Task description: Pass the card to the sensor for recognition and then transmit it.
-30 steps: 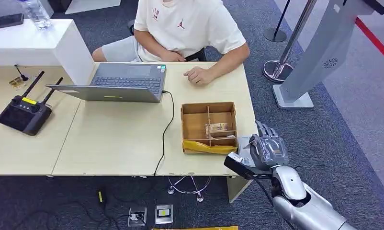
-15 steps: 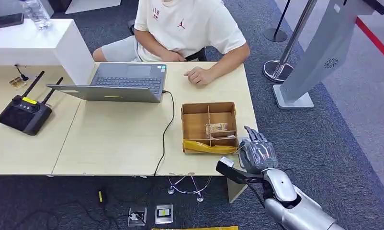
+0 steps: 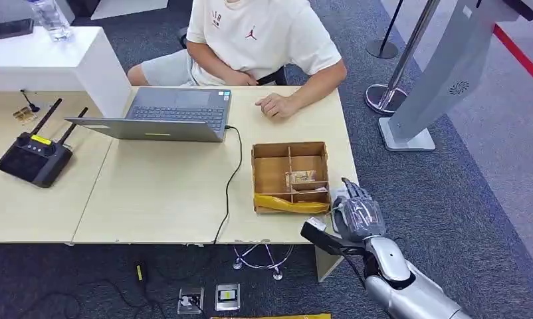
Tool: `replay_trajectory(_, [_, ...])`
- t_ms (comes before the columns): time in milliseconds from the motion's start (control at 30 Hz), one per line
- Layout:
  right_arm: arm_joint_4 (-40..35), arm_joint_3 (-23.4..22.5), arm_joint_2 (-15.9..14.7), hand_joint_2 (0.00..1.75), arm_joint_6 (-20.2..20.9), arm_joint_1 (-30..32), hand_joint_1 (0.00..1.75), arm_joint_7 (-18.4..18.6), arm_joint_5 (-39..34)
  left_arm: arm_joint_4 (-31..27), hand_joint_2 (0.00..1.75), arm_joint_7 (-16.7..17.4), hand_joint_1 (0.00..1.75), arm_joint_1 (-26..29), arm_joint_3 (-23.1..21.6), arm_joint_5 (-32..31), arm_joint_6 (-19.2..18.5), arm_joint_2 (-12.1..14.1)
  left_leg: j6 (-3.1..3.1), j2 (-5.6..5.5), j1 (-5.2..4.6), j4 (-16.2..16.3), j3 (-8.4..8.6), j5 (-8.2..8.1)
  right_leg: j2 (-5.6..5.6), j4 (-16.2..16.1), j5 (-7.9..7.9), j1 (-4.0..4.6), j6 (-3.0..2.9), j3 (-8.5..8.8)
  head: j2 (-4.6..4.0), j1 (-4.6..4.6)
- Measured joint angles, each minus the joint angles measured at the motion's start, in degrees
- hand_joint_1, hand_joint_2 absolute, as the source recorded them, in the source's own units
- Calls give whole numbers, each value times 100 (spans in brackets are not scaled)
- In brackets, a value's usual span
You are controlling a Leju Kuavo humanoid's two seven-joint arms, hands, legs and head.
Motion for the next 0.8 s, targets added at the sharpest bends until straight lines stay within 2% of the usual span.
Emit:
replay_trajectory(333, [387, -13, 37, 175, -83, 254, 175, -13, -181, 0, 0, 33, 0, 1, 0, 22, 0, 2, 0, 0, 0, 0, -2, 0, -1, 0, 0, 0, 0, -1, 0, 0])
replay_trajectory(800, [608, -77, 42, 175, -188, 273, 175, -15, -186, 0, 0, 33, 0, 1, 0, 17, 0, 2, 0, 0, 0, 0, 0, 0, 0, 0, 0, 0, 0, 2, -2, 0])
